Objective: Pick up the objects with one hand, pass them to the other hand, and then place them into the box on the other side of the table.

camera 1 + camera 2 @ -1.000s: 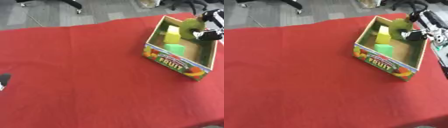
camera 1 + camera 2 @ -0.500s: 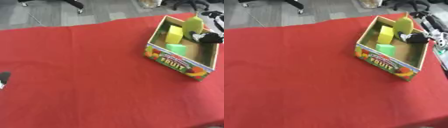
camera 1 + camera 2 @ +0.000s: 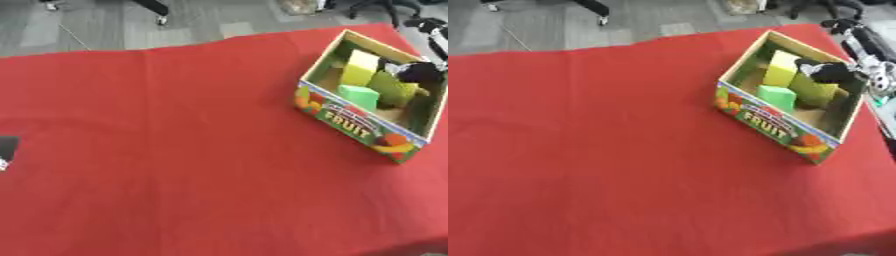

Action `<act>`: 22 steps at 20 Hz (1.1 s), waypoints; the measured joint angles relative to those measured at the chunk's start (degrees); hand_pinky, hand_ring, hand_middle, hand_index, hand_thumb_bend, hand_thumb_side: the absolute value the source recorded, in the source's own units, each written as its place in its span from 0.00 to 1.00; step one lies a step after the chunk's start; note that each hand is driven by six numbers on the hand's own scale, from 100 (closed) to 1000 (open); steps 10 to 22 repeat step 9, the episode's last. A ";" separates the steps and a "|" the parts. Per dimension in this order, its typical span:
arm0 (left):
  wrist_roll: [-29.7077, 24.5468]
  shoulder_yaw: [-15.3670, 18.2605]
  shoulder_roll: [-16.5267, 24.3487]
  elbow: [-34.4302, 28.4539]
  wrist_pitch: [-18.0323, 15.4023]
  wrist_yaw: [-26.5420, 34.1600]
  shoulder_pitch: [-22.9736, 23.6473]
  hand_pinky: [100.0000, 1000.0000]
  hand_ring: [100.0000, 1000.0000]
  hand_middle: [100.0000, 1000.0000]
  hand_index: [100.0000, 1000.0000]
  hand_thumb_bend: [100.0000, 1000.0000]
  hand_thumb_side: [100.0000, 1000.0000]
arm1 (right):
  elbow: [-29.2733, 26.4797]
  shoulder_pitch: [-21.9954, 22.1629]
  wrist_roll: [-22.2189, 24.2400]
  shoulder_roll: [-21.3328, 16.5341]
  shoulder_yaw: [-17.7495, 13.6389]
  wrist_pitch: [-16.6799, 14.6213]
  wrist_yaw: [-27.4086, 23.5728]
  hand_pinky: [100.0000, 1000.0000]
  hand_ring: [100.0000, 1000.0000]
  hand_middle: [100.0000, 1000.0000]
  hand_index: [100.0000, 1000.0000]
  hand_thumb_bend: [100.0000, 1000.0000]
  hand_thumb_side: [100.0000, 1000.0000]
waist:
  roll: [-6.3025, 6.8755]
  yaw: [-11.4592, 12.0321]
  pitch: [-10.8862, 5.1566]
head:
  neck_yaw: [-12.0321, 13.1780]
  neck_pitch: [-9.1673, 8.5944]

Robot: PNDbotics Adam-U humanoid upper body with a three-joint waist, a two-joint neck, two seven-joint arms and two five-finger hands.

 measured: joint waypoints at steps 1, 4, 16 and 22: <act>0.02 0.01 -0.02 0.00 0.01 0.00 0.00 0.74 0.69 0.66 0.82 0.47 0.58 | -0.93 0.03 -0.07 0.59 -0.38 -0.07 -0.72 0.94 0.95 0.91 0.94 0.00 0.55 | 0.03 0.00 0.00 | 0.28 0.00; 0.29 0.33 -0.87 0.08 0.27 0.24 -0.06 0.74 0.69 0.65 0.82 0.43 0.60 | -4.61 0.53 0.22 3.28 -1.69 -0.60 -3.21 0.94 0.89 0.91 0.98 0.00 0.67 | 0.34 0.09 -0.09 | 2.02 0.00; 1.36 1.54 -3.97 1.73 1.99 3.08 -0.99 0.74 0.69 0.66 0.83 0.32 0.66 | -11.49 2.25 2.08 9.60 -2.72 -2.62 -7.65 0.97 0.94 0.92 1.00 0.00 0.61 | 0.57 0.69 -1.49 | 5.99 0.03; 1.36 1.54 -3.97 1.73 1.99 3.08 -0.99 0.74 0.69 0.66 0.83 0.32 0.66 | -11.49 2.25 2.08 9.60 -2.72 -2.62 -7.65 0.97 0.94 0.92 1.00 0.00 0.61 | 0.57 0.69 -1.49 | 5.99 0.03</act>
